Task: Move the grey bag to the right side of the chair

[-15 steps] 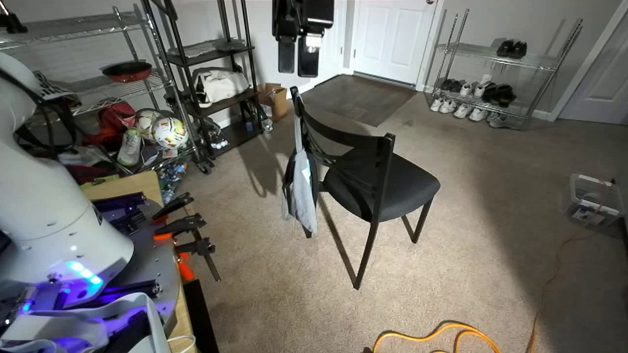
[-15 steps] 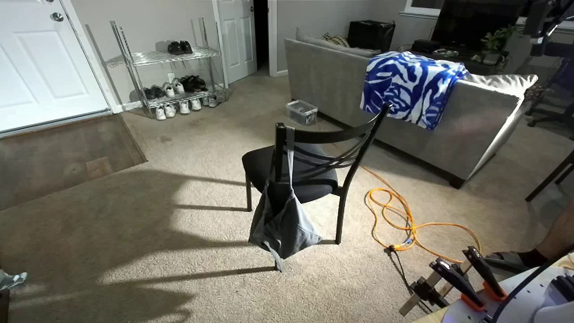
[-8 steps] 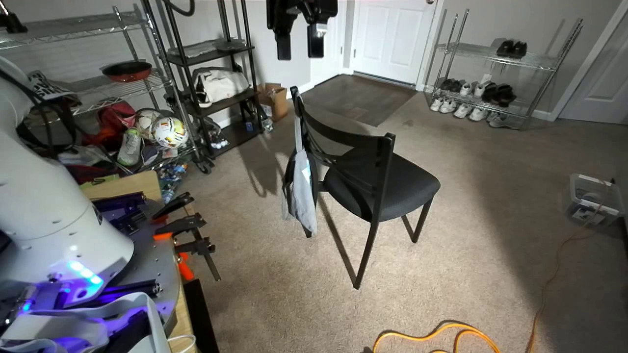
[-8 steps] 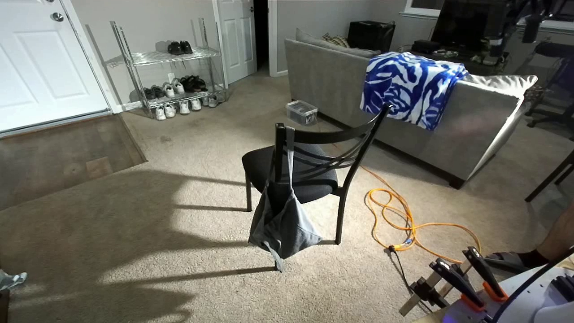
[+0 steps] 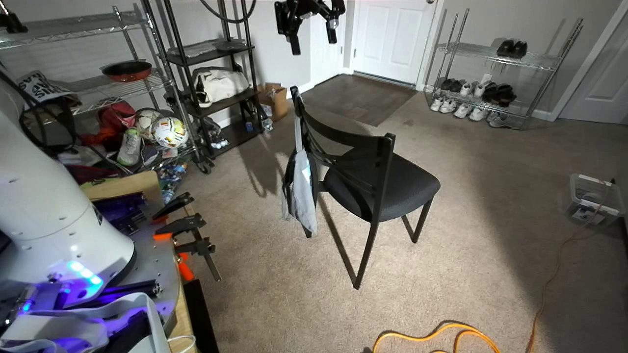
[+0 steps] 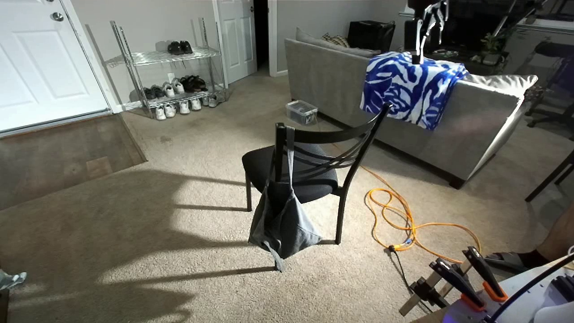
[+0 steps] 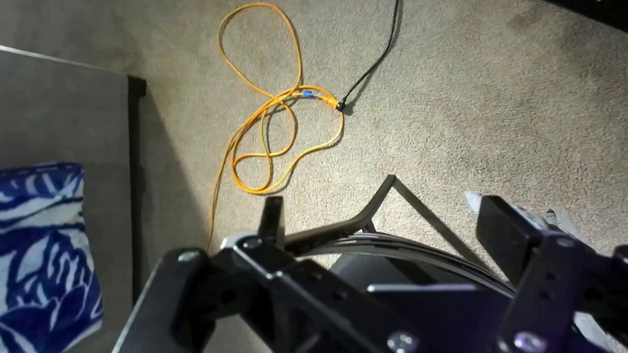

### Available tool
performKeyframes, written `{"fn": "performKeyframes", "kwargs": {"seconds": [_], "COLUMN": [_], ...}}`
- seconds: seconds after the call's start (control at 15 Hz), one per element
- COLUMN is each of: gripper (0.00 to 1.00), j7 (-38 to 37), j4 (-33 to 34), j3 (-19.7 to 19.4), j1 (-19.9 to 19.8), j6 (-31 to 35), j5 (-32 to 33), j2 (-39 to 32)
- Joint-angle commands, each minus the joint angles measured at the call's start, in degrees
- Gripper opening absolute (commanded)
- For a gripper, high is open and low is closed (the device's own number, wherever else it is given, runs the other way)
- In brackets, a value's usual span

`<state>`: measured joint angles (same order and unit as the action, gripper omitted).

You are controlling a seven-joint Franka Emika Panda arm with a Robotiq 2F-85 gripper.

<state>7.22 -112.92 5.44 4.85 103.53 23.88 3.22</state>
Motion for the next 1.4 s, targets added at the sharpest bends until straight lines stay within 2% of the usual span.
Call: {"fn": "performKeyframes", "kwargs": {"seconds": [0.0,0.2,0.67,0.73,0.87,1.33], "gripper": [1.0,1.0,1.0,1.0,1.0,1.0], "j7": [6.33,12.89,28.93,23.65,26.2,26.71], "j4": [5.19,6.23,2.62,5.71,5.5,5.26], "j3": [1.12,1.71,2.15,2.23,2.22,2.22], "j1": [1.37,2.19,2.4,2.86,2.86,2.86], "j6": [2.35,5.07,16.9,13.41,14.66,14.82], "j5": [5.02,5.86,3.76,4.64,4.61,4.61], "j2": [-5.27,-6.58,-2.18,-5.23,-4.48,-4.28]}}
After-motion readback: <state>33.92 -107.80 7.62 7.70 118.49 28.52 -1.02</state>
